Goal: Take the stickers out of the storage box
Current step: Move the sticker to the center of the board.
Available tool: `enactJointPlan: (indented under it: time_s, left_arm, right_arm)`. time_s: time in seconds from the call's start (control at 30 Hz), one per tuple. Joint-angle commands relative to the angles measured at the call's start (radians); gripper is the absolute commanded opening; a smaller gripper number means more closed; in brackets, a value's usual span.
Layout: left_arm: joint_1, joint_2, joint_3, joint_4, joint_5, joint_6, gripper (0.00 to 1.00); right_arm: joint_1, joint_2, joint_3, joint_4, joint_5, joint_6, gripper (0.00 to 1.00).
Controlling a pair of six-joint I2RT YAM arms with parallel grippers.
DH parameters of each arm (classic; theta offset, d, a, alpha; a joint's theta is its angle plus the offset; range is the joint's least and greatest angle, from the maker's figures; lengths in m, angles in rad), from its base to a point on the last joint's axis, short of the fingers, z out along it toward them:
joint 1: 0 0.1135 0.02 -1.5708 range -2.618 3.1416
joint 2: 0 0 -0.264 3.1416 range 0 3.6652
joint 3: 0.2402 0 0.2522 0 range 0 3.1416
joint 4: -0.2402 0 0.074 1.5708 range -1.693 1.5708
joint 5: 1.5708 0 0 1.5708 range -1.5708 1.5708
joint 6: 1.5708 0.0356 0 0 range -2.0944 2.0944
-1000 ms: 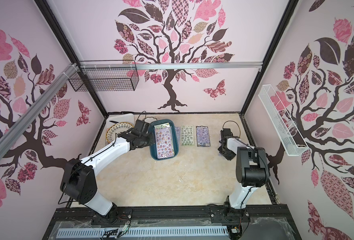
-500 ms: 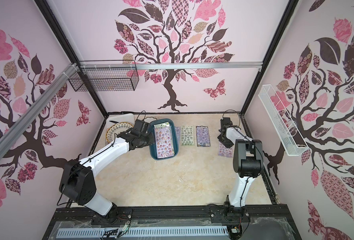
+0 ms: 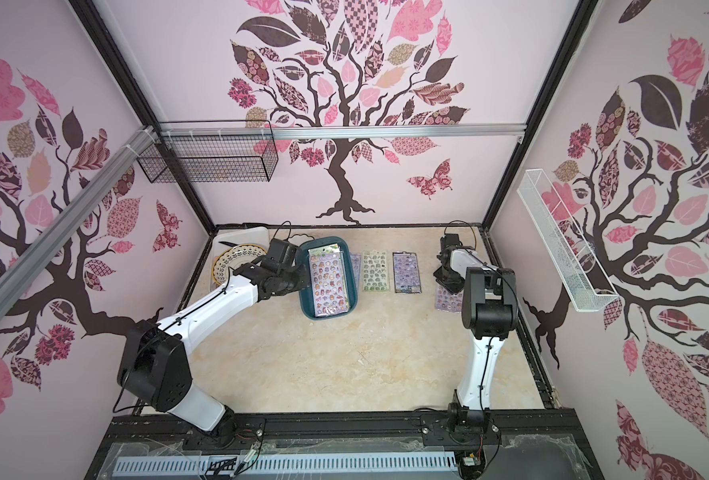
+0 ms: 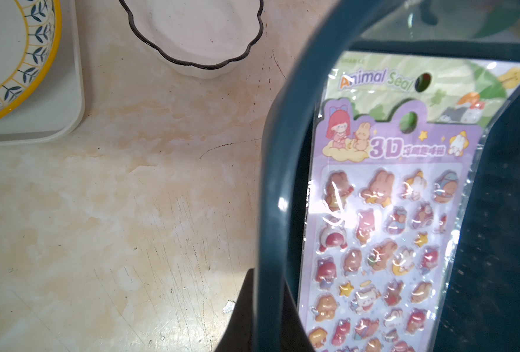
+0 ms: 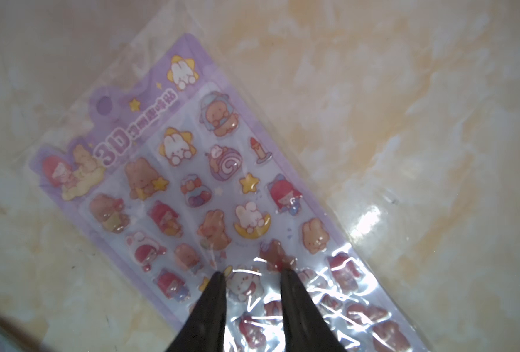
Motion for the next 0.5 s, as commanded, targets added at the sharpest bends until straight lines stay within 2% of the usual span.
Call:
enactJointPlan:
  time_s: [0.0,0.47]
  left_arm:
    - [0.002,-0.037,-0.003,0.047,0.014,-0.013,0.00]
    - [0.002,-0.033,-0.002,0.046,0.015,-0.014,0.00]
  right_arm:
    - [0.000,0.082,0.046,0.015,-0.061,-0.018,0.33]
    - [0.057,0.191,0.210,-0.031,-0.075,-0.063,0.33]
